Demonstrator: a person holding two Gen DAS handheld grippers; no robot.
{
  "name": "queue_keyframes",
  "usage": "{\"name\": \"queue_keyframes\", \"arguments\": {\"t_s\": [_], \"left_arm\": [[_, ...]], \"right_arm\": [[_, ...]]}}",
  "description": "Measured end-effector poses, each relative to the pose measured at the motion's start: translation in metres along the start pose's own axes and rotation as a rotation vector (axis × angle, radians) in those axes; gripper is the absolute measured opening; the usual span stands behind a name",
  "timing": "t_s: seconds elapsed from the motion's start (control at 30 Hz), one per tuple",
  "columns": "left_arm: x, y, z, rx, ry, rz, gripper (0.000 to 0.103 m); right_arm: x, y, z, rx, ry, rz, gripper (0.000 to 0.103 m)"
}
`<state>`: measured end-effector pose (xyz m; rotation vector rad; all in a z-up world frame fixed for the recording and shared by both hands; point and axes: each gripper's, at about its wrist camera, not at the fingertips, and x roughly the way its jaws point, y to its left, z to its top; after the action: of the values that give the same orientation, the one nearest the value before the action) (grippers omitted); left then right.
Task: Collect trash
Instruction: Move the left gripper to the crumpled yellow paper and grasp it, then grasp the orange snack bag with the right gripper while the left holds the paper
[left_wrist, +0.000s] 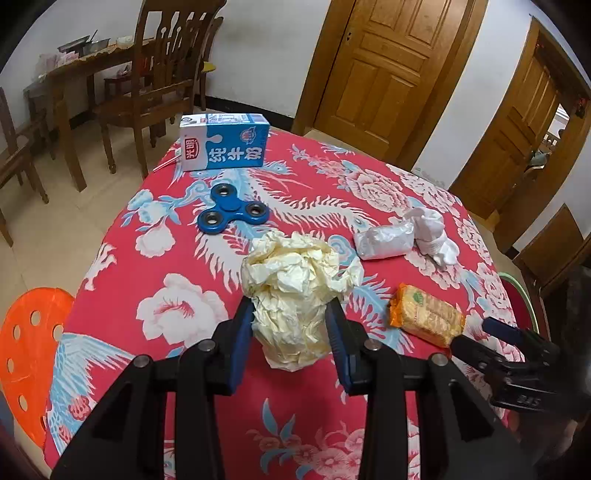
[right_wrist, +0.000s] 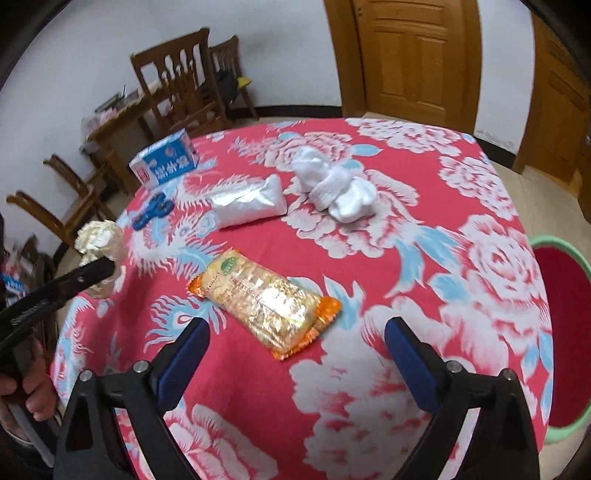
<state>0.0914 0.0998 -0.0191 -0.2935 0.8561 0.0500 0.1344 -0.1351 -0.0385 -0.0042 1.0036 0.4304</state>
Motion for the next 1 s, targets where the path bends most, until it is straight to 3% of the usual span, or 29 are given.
{"name": "queue_keyframes", "arguments": {"t_s": [0.37, 0.43, 0.5, 0.6, 1.0], "left_arm": [[0.003, 0.008, -0.002, -0.023, 0.010, -0.010, 0.039], [0.004, 0.007, -0.002, -0.021, 0.012, -0.010, 0.039], [0.004, 0.007, -0.002, -0.020, 0.012, -0.011, 0.039], [0.005, 0.005, -0.003, -0.017, 0.015, -0.013, 0.039], [0.002, -0.010, -0.005, 0.013, 0.016, -0.038, 0.039]], "right_arm": [[0.027, 0.014, 0.008, -0.076, 0.041, -0.022, 0.097], [0.026, 0.015, 0.007, -0.067, 0.028, -0.037, 0.093], [0.024, 0.016, 0.006, -0.075, 0.017, -0.056, 0.080], [0.021, 0.017, 0.003, -0.083, 0.008, -0.067, 0.072], [0.000, 0.000, -0.015, 0.062, -0.027, 0.011, 0.064]]}}
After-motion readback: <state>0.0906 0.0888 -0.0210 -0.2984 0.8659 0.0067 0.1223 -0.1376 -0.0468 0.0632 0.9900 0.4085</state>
